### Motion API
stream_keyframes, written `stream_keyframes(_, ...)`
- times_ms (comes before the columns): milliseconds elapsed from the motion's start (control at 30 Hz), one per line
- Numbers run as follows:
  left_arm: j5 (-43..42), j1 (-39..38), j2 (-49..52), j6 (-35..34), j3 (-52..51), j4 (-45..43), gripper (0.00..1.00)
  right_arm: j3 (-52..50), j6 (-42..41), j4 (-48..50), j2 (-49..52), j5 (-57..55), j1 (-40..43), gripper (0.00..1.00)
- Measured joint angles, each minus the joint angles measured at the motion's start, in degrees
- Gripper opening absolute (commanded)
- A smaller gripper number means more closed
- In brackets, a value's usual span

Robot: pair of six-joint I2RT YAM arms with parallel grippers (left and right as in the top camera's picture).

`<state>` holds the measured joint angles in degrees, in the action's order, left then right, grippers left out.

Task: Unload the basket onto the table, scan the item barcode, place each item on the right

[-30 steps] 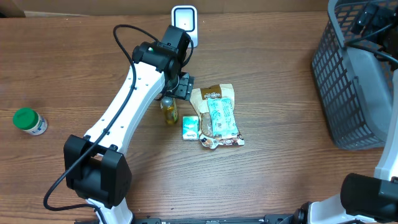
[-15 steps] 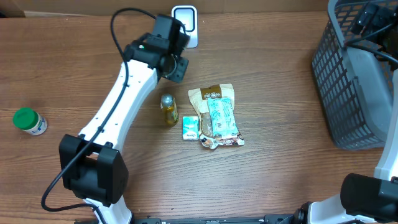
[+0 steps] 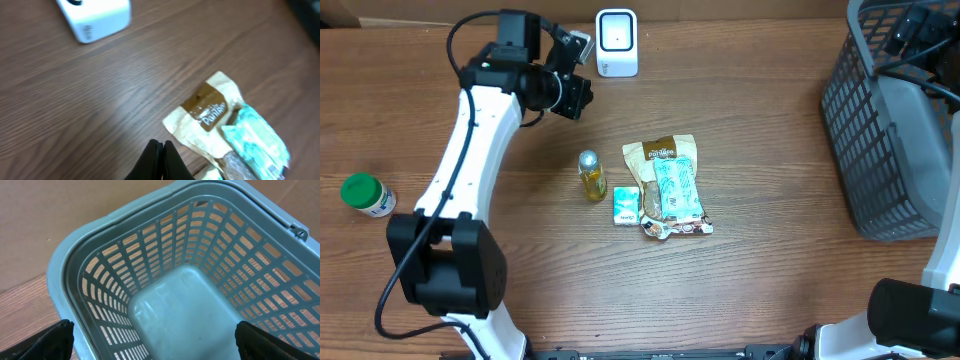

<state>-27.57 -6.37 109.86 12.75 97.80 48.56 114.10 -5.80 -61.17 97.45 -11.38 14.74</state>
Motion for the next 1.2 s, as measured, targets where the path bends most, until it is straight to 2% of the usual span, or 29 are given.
stream_keyframes(133, -2.1, 1.6, 3.5, 0.4, 0.0, 2.3, 0.04, 0.0, 0.0, 0.0, 0.0, 0.0, 0.0, 1.0)
stream_keyframes(367, 4.6, 4.7, 6.4, -5.6, -0.3, 10.7, 0.04, 0.0, 0.0, 0.0, 0.0, 0.0, 0.0, 1.0)
stream_keyframes(533, 5.9, 4.5, 6.4, -4.2, -0.3, 7.6, 0.04, 0.0, 0.0, 0.0, 0.0, 0.0, 0.0, 1.0)
stream_keyframes(733, -2.4, 4.1, 6.8, 4.0, -0.3, 5.0, 0.11, 0.0, 0.0, 0.0, 0.0, 0.0, 0.0, 1.0)
stream_keyframes(1000, -16.6, 3.6, 13.6, 11.9, -0.3, 5.0, 0.1, 0.0, 0.0, 0.0, 0.0, 0.0, 0.0, 1.0)
stream_keyframes(1200, -21.2, 3.3, 16.4, 15.2, -0.3, 7.4, 0.09, 0.0, 0.0, 0.0, 0.0, 0.0, 0.0, 1.0)
